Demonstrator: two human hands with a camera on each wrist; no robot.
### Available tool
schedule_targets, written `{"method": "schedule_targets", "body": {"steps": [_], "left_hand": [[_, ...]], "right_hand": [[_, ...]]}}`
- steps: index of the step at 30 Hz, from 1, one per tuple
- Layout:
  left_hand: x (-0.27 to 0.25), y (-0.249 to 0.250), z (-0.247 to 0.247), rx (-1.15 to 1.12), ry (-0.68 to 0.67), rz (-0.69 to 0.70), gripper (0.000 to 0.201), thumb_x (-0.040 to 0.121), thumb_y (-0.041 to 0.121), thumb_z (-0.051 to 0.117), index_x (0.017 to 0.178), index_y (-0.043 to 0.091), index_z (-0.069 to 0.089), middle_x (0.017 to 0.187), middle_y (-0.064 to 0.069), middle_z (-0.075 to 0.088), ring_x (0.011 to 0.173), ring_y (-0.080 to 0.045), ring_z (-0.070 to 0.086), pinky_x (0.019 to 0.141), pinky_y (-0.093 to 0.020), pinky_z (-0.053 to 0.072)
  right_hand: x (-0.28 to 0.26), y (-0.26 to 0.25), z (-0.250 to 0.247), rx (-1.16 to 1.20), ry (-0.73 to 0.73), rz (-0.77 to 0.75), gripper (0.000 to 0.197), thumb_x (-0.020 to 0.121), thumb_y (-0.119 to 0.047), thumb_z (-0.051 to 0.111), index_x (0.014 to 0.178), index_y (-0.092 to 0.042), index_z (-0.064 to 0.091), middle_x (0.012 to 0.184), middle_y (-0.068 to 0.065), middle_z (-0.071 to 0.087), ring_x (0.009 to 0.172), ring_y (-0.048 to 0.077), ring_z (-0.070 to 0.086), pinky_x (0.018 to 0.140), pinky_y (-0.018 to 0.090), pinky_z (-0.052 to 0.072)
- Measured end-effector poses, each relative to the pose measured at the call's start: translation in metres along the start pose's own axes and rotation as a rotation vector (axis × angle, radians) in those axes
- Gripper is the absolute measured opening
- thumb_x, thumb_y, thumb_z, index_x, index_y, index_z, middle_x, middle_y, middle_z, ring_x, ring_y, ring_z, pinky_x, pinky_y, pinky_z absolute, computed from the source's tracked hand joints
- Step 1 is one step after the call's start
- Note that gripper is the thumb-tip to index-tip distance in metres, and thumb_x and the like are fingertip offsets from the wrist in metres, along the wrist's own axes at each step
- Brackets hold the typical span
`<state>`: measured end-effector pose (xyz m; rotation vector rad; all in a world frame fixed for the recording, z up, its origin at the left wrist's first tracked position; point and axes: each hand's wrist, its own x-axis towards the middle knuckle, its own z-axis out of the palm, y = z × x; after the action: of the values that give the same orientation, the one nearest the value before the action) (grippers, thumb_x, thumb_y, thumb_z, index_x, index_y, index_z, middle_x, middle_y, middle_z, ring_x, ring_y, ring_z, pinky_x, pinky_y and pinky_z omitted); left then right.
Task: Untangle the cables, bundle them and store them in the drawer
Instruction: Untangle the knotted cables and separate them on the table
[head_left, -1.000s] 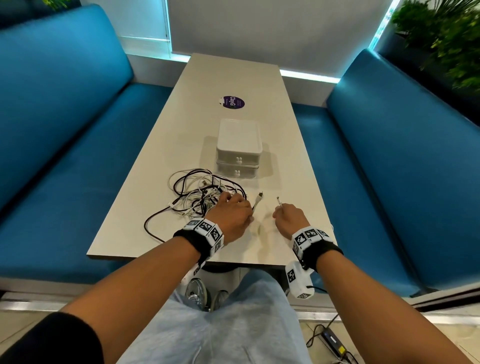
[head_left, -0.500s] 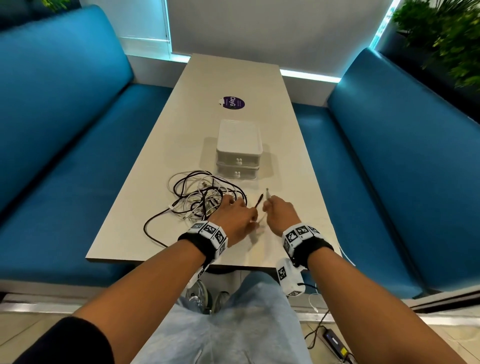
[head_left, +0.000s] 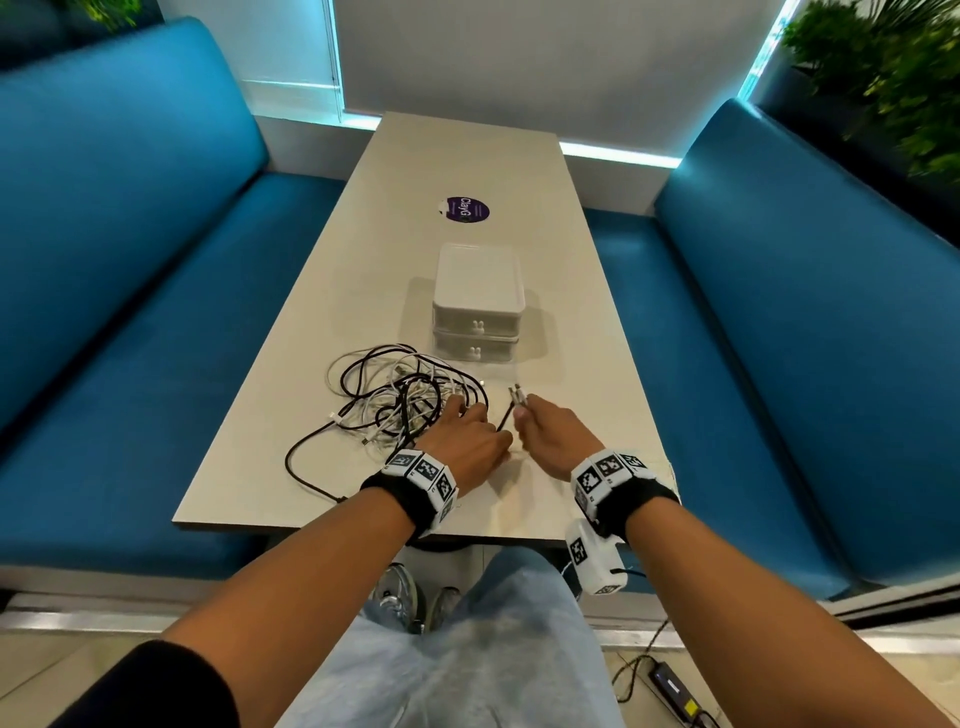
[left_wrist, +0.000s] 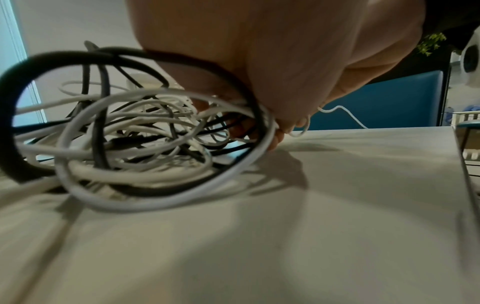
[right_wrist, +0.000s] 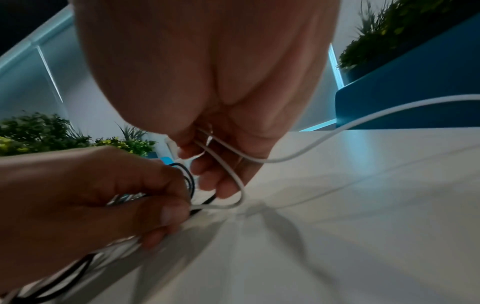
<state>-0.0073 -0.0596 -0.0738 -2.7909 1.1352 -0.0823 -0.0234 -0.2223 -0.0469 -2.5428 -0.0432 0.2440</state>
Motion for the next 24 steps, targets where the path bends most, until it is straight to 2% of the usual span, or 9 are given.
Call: {"method": "schedule_targets", "body": {"steps": [2,5,8,11,15,19,22,24], "left_hand": [[0.0,0.001,0.002,0.014,-0.012,-0.017,0.026,0.101,0.028,0.038,0.117,0.014,0.054,0.09,0.0,0.069,0.104,-0.025,0.047,0.095,-0.047,0.025],[-0.002,0.002,0.004,0.025,-0.043,-0.017,0.034,0.097,0.021,0.04,0.124,0.005,0.054,0.089,-0.004,0.066,0.102,-0.027,0.046,0.094,-0.048,0.026],[-0.003,0.004,0.005,-0.025,-0.043,-0.015,0.048,0.095,0.025,0.04,0.136,-0.002,0.043,0.097,-0.008,0.065,0.107,-0.03,0.045,0.1,-0.048,0.026],[-0.003,0.002,0.004,-0.023,-0.042,0.006,0.041,0.095,0.027,0.041,0.126,0.002,0.049,0.097,-0.008,0.066,0.108,-0.03,0.046,0.101,-0.048,0.026],[-0.004,-0.003,0.001,-0.003,-0.06,0.047,0.021,0.096,0.024,0.042,0.101,0.015,0.06,0.093,-0.001,0.067,0.107,-0.026,0.048,0.1,-0.049,0.025],[-0.008,-0.009,0.002,0.047,-0.028,0.074,0.024,0.101,0.029,0.042,0.108,0.019,0.062,0.103,0.001,0.067,0.112,-0.026,0.046,0.104,-0.05,0.025],[-0.008,-0.013,0.0,0.013,-0.016,0.068,0.022,0.101,0.028,0.042,0.109,0.024,0.062,0.104,0.005,0.066,0.113,-0.023,0.046,0.103,-0.049,0.025],[-0.006,-0.012,-0.002,-0.017,-0.03,0.044,0.023,0.101,0.029,0.04,0.108,0.026,0.062,0.104,0.007,0.067,0.112,-0.022,0.046,0.102,-0.049,0.024]], "right_hand": [[0.0,-0.005,0.005,0.029,-0.027,-0.013,0.03,0.104,-0.034,0.033,0.097,-0.01,0.05,0.095,0.017,0.065,0.088,0.035,0.06,0.081,0.044,0.048],[0.0,-0.01,0.008,0.088,-0.009,0.002,0.031,0.104,-0.032,0.033,0.096,-0.007,0.051,0.097,0.017,0.064,0.091,0.035,0.059,0.085,0.044,0.047],[0.0,-0.013,0.008,0.017,-0.005,-0.008,0.03,0.104,-0.029,0.033,0.094,-0.006,0.048,0.097,0.02,0.064,0.09,0.036,0.057,0.077,0.039,0.043],[0.001,-0.012,0.007,-0.102,-0.013,-0.042,0.027,0.104,-0.029,0.033,0.093,-0.009,0.047,0.095,0.021,0.064,0.089,0.037,0.057,0.069,0.035,0.034],[-0.002,0.001,0.006,-0.283,-0.03,-0.049,0.029,0.104,-0.028,0.035,0.109,-0.004,0.051,0.096,0.021,0.064,0.086,0.038,0.06,0.067,0.035,0.04],[-0.01,0.028,-0.009,-0.514,-0.022,0.073,0.025,0.103,-0.023,0.034,0.116,-0.007,0.048,0.096,0.014,0.063,0.07,0.028,0.052,0.063,0.034,0.042],[-0.016,0.045,-0.025,-0.573,0.029,0.195,0.024,0.102,-0.02,0.032,0.116,-0.009,0.047,0.089,0.01,0.06,0.07,0.026,0.051,0.063,0.034,0.043],[-0.017,0.043,-0.026,-0.53,0.047,0.217,0.024,0.103,-0.022,0.03,0.115,-0.009,0.046,0.085,0.009,0.056,0.071,0.029,0.055,0.063,0.035,0.044]]}}
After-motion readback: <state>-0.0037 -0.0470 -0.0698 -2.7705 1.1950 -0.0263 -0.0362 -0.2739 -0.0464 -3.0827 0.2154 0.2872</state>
